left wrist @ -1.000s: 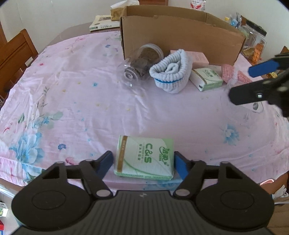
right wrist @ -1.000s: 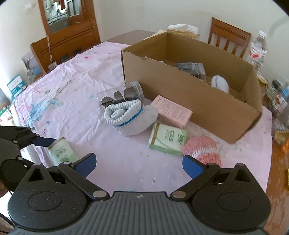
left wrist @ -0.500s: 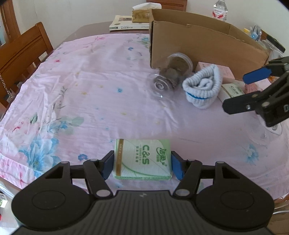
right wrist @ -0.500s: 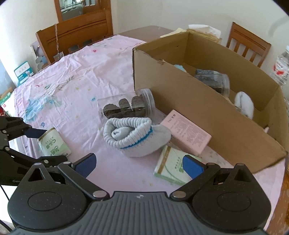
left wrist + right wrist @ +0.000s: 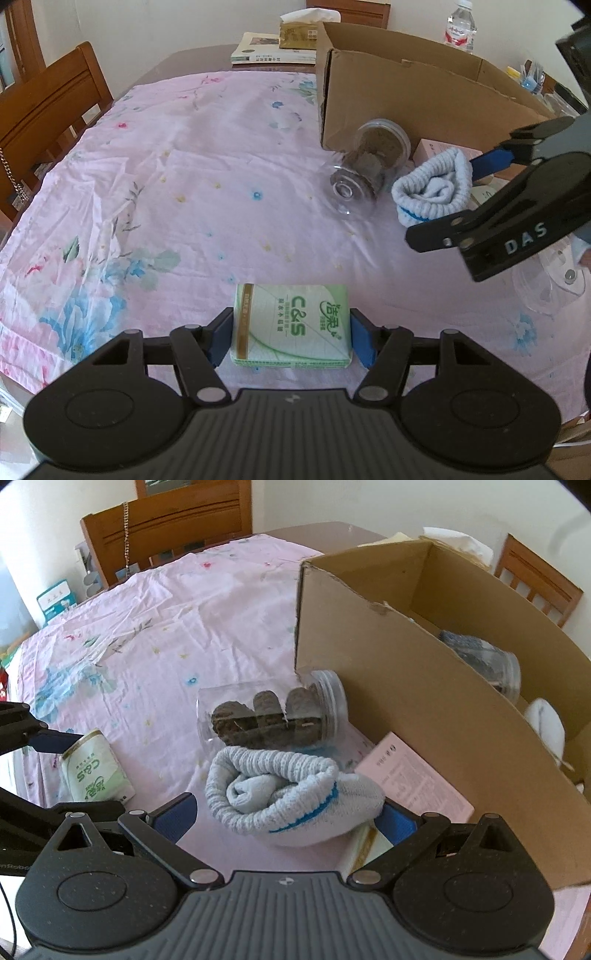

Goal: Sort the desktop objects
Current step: 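Grasp the second white-and-blue sock with the right tool while the left tool holds the tissue pack, then carry the tissue pack and sock over the cardboard box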

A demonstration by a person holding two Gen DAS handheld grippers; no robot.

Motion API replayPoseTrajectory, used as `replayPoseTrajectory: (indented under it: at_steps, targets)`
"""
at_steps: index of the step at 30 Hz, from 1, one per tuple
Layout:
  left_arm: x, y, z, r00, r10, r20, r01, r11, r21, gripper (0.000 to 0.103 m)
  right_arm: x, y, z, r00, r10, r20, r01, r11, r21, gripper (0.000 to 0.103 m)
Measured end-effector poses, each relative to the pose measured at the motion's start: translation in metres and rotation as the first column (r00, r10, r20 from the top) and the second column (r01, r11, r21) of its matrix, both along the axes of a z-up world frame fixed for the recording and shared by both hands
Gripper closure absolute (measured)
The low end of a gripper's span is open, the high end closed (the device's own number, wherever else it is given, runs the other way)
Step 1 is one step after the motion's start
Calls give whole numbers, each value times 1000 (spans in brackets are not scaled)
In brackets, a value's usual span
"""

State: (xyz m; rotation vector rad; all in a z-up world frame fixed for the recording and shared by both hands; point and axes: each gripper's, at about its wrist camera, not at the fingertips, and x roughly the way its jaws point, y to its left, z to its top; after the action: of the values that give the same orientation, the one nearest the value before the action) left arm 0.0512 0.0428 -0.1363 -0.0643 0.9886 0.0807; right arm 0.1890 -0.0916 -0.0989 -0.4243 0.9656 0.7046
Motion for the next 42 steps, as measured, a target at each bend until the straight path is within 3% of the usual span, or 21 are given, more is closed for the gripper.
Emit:
replayPoseTrajectory:
  at_steps: [7,19,26,30,42]
  targets:
    - [2,3,0,1000,9,6,-9,1000,-6,39,4,8,-5,1000,19,-3,-19,1000,-5,0]
    - [2,5,4,1000,0,10,0,1000,-8,39,3,-1,6,1000,-16,22,16,1000,8,13]
    - [-1,2,16,999,-24,33,24,1000,2,39,-5,-9,24,999,-14,34,13,999,29,13]
    - [-2,2,26,998,-51,34,52,998,-27,39,-11,-17,37,999,-28,39,27,999,39,13]
    - [6,-7,65,985,-160,63,162,986,-30,39,-22,-57,74,989,-127,70,123,990,63,13]
